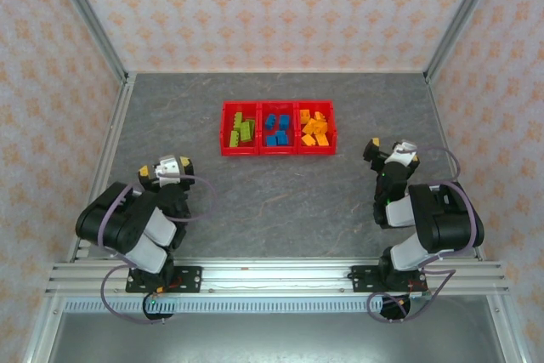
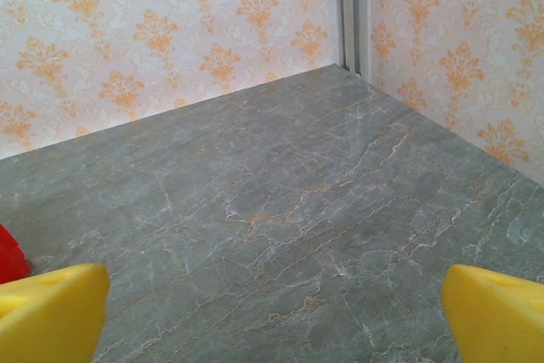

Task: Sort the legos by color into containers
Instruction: Reset both arms

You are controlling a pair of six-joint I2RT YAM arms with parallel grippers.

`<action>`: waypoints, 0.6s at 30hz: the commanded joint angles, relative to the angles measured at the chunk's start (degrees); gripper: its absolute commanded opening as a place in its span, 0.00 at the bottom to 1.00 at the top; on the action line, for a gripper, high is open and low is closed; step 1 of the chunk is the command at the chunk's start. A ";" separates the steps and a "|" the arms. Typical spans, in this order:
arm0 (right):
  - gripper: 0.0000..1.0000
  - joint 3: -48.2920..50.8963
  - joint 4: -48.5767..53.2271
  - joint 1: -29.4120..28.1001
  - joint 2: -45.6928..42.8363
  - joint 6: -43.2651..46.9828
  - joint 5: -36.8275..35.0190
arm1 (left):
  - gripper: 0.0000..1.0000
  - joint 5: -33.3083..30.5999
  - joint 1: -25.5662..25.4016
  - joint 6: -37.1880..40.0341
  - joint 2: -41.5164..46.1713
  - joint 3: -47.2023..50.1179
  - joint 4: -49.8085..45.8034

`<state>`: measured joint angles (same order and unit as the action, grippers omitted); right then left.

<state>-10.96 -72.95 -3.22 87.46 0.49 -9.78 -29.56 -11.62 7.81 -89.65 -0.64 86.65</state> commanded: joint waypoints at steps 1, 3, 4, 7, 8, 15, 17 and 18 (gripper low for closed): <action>1.00 -1.04 -0.29 -0.38 -0.45 -0.28 -0.32 | 1.00 10.25 4.43 -6.82 3.56 -0.59 8.05; 1.00 -1.04 -0.15 -0.38 -0.45 -0.31 -0.33 | 1.00 12.85 7.49 -7.79 -1.61 -2.06 12.46; 1.00 -1.04 -0.19 -0.38 -0.34 -0.24 -0.32 | 1.00 13.78 8.34 -8.19 -1.86 -3.13 12.25; 1.00 -1.05 -0.23 -0.33 -0.39 -0.15 -0.41 | 1.00 23.00 12.29 -11.57 2.88 -10.84 -12.13; 1.00 -1.03 -0.18 -0.40 -0.45 -0.21 -0.41 | 1.00 24.20 12.45 -10.90 1.30 -10.20 -7.79; 1.00 -1.02 -0.18 -0.42 -0.44 -0.30 -0.37 | 0.99 19.49 12.34 -12.56 2.42 -8.89 -6.02; 1.00 -1.05 -0.18 -0.39 -0.45 -0.30 -0.41 | 0.99 18.76 11.96 -12.02 1.63 -9.20 -5.43; 1.00 -1.04 -0.17 -0.45 -0.45 -0.28 -0.39 | 0.99 18.68 11.72 -11.78 1.58 -9.20 -5.56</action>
<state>-11.05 -72.90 -3.33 87.46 0.49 -9.78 -9.65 0.47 -2.83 -87.77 -9.61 81.23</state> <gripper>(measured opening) 0.996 0.994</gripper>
